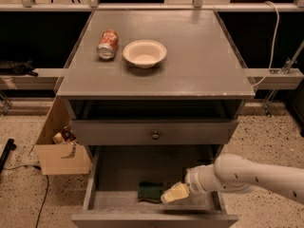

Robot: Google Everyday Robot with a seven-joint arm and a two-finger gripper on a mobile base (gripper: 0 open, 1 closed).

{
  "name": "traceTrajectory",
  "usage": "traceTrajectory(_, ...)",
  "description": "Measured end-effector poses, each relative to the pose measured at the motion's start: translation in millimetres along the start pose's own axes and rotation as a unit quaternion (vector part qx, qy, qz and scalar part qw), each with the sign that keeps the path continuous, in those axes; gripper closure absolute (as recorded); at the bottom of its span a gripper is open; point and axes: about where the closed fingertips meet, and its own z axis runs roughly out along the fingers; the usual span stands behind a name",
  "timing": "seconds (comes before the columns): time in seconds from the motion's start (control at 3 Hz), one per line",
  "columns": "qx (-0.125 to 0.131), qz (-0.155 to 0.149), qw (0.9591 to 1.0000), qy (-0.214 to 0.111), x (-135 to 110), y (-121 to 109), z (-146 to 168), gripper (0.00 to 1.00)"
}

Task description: Pick sponge from middle drawer and place on counter

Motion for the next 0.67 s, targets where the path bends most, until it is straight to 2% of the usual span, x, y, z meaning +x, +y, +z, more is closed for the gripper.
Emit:
traceTrajectory(0.33, -0.004, -0.002, 1.0, 0.007, 8, 10, 23, 0.0)
traceTrajectory(0.67, 0.01, -0.011, 0.9998, 0.009, 3, 12, 68, 0.0)
